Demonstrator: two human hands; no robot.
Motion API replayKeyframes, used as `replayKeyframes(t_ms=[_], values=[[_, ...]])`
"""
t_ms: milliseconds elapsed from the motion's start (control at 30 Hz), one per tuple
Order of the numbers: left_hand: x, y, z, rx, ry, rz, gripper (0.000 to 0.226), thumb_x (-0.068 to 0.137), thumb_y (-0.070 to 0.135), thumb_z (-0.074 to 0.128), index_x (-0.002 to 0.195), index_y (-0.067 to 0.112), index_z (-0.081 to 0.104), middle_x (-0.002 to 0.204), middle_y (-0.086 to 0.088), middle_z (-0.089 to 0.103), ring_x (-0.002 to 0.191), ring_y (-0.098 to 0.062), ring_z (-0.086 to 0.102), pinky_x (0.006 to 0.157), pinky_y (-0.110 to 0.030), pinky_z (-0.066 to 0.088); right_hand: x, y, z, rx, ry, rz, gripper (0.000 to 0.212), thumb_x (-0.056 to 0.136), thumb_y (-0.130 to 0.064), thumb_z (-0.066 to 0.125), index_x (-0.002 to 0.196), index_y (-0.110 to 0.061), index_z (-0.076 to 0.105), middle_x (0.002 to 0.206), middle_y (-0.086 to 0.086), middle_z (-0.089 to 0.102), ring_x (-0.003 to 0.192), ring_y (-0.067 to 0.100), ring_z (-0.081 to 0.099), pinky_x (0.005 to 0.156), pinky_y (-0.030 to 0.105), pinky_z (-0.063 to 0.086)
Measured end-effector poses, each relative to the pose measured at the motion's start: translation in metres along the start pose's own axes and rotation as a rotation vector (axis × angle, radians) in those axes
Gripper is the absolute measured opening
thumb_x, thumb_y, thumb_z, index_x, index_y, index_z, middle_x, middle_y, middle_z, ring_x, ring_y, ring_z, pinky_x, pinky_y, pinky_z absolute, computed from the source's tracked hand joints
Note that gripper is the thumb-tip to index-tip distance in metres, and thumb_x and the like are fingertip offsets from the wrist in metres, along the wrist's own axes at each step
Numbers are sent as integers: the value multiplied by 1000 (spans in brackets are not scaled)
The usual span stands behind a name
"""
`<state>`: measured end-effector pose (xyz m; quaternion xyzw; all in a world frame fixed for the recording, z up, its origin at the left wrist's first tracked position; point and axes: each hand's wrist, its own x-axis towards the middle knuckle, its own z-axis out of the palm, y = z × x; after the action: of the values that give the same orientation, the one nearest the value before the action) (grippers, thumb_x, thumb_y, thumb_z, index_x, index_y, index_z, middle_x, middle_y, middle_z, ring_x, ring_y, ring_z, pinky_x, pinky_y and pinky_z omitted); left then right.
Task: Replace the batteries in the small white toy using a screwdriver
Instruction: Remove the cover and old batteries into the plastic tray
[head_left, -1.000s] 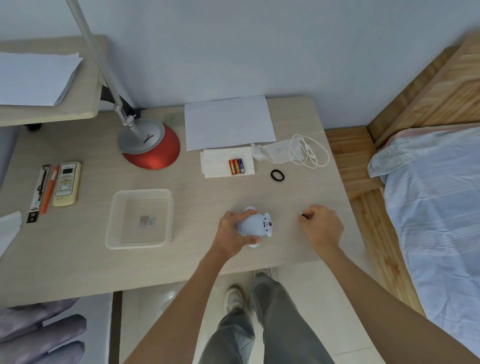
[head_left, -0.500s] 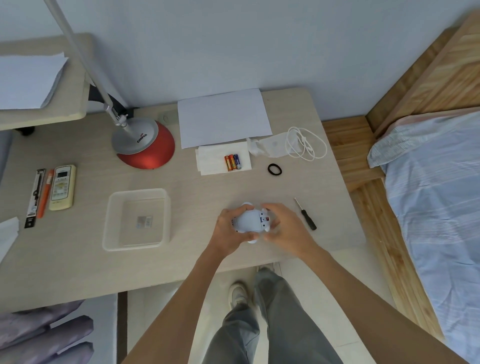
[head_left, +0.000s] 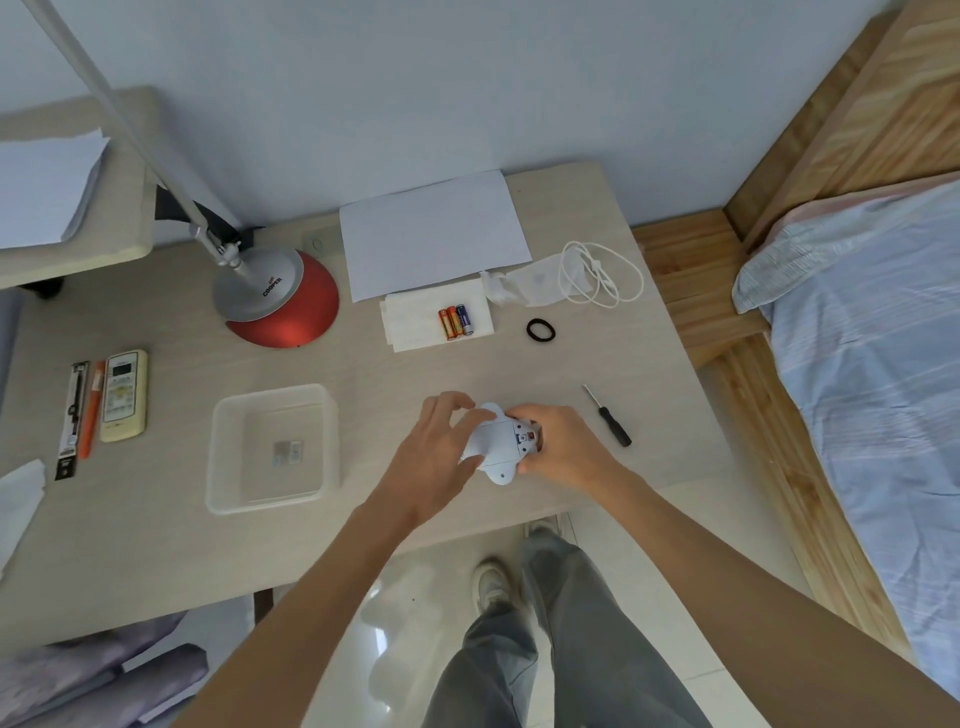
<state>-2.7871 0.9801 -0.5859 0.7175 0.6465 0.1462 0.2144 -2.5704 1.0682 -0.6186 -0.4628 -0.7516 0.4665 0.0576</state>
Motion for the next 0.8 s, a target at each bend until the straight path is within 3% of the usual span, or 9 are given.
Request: replayKeyframes(t_ms=[67,200,367,500,600,800], values=[[4,3,-12,118,-52,126,70,86,23,84,147,28,51,143,-6,44,128,-27,47,80,-34,61,-1,-2,0,2,0,-12,50,71,-6,87,117,-22,76,95,-6,78,82,10,72,71,32,62],[14,0,-18,270,-202,261,85,86,33,85,156,43,39,146,-9,42,128,-26,47,96,-34,55,1,-2,1,-5,-8,-7,46,68,-11,87,111,-24,75,91,-5,78,81,12,73,73,40,64],[21,-1,-11,310,-271,294,86,88,31,83,156,49,33,143,-10,41,119,-26,51,83,-33,61,5,-4,-1,-38,-53,-11,42,66,-15,87,105,-23,74,89,-6,77,80,13,73,74,44,64],[26,0,-11,279,-292,300,80,88,30,83,151,45,37,136,-9,43,111,-24,51,77,-33,61,7,-4,-3,-37,-81,-6,40,69,-13,87,106,-24,75,88,-8,77,80,9,72,71,34,62],[29,2,-13,261,-322,280,75,89,32,82,149,43,39,133,-6,40,108,-20,47,74,-33,61,8,-5,-5,-63,-104,3,36,70,-9,86,100,-24,74,78,-9,72,70,4,65,64,23,49],[36,2,-12,303,-361,268,80,87,35,83,152,42,36,126,-4,37,104,-19,46,65,-30,57,11,-6,-7,-88,-139,19,38,69,-8,87,101,-26,75,77,-11,71,68,4,65,64,18,46]])
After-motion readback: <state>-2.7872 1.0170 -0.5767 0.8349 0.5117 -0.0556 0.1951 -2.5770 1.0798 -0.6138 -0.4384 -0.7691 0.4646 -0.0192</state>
